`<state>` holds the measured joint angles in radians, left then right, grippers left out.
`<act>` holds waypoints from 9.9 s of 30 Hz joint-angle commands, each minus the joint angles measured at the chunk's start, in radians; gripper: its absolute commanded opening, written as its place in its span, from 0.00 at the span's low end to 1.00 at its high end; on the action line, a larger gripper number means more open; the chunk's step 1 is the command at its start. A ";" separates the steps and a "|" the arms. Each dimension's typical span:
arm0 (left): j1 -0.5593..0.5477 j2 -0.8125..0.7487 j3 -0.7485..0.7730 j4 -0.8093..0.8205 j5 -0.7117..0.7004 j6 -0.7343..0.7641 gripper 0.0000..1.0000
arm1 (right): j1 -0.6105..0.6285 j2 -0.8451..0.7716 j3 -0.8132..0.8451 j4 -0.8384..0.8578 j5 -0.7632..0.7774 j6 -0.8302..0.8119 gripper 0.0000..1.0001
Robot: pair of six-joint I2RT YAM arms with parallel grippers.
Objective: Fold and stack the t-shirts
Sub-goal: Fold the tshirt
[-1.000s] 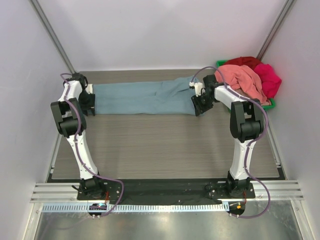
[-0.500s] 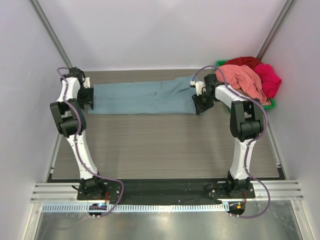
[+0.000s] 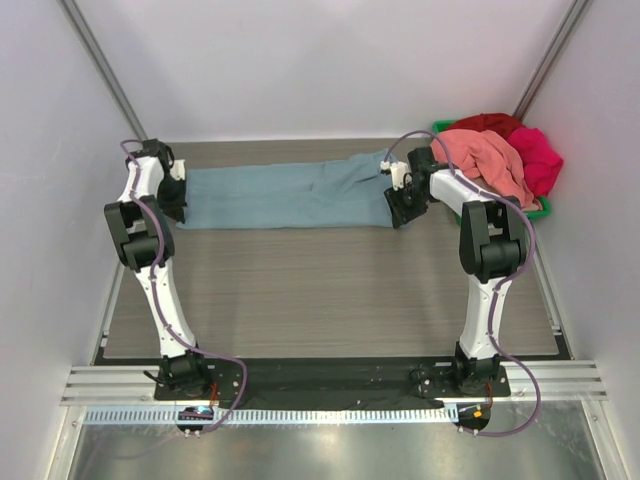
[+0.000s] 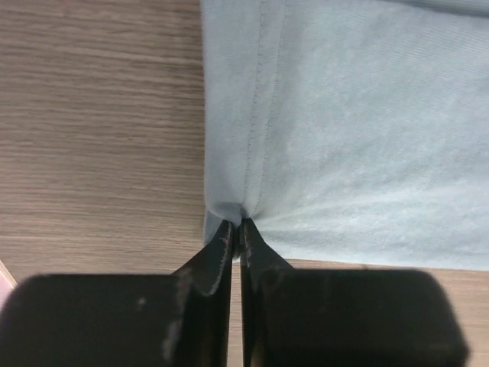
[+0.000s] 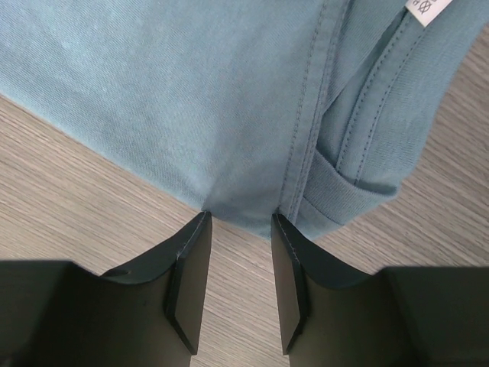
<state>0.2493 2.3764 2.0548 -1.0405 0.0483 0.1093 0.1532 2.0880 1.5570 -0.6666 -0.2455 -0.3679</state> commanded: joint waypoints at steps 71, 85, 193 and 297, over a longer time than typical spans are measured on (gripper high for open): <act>-0.044 -0.594 -0.877 0.025 0.265 0.082 0.00 | 0.374 0.319 0.726 -0.087 -0.003 -0.094 0.39; -0.056 -0.572 -0.869 0.016 0.248 0.081 0.02 | 0.379 0.417 0.790 -0.053 0.015 -0.071 0.45; -0.120 -0.555 -0.797 0.008 0.128 0.079 0.34 | 0.401 0.308 0.721 0.097 -0.069 -0.040 0.39; -0.280 -0.709 -1.085 -0.023 -0.194 0.523 0.00 | 0.082 0.156 0.313 0.133 0.175 0.081 0.47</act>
<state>-0.0334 1.6821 0.9409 -1.0412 -0.1631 0.6353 0.2386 2.2848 1.8790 -0.5457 -0.0826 -0.3004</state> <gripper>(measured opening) 0.006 0.472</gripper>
